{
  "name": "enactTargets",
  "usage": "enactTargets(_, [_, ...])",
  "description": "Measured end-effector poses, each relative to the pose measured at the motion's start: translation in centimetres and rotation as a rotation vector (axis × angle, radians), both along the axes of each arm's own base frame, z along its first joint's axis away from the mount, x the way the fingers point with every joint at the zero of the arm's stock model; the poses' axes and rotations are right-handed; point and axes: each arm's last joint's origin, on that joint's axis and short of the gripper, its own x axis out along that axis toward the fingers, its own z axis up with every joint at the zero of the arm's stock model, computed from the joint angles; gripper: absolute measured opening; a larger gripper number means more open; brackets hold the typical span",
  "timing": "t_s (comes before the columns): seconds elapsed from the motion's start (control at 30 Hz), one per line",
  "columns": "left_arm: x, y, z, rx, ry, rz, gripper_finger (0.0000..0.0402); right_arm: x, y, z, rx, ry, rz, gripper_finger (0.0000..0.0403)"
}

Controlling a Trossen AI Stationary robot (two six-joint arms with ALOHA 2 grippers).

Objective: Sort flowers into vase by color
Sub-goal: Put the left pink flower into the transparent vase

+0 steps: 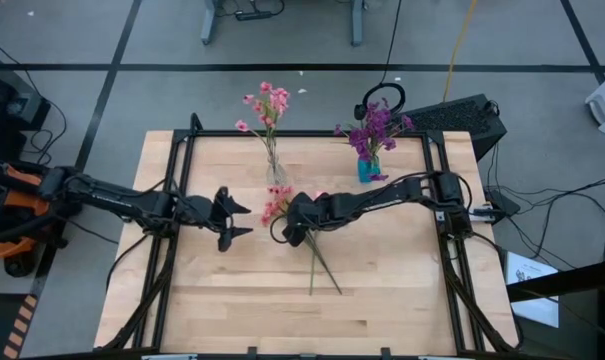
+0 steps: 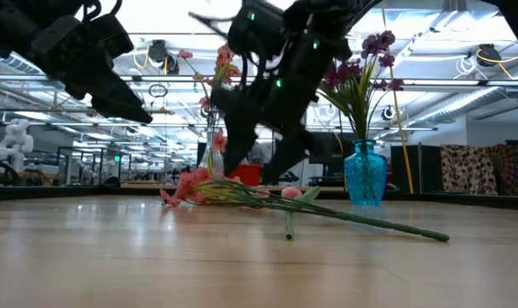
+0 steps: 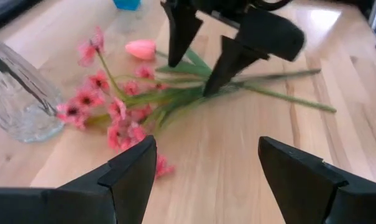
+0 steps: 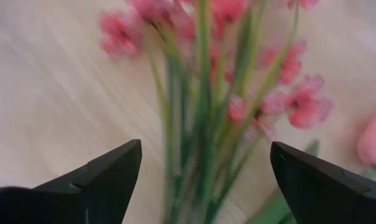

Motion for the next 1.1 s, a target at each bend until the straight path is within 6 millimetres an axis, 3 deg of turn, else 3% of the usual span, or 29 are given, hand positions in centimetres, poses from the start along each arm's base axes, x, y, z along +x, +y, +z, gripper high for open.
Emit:
enactTargets(0.37, [0.4,-0.2,-0.6,-0.005,0.034,0.008,0.0286,0.5,-0.1,-2.8,0.007,0.046,0.002,0.0348])
enactTargets(0.57, [0.6,-0.3,-0.6,0.007,0.031,0.002,0.0286,0.7,-0.1,-3.3,0.011,0.045,0.013,0.0335])
enactTargets(0.77, [0.6,-0.3,-0.5,0.011,0.016,-0.001,0.0286,0.8,-0.2,-3.3,0.011,0.039,0.012,0.0281])
enactTargets(1.1, [0.6,-0.3,-0.5,0.012,0.016,-0.002,0.0286,0.8,-0.2,-3.4,0.002,0.03,-0.021,0.0153])
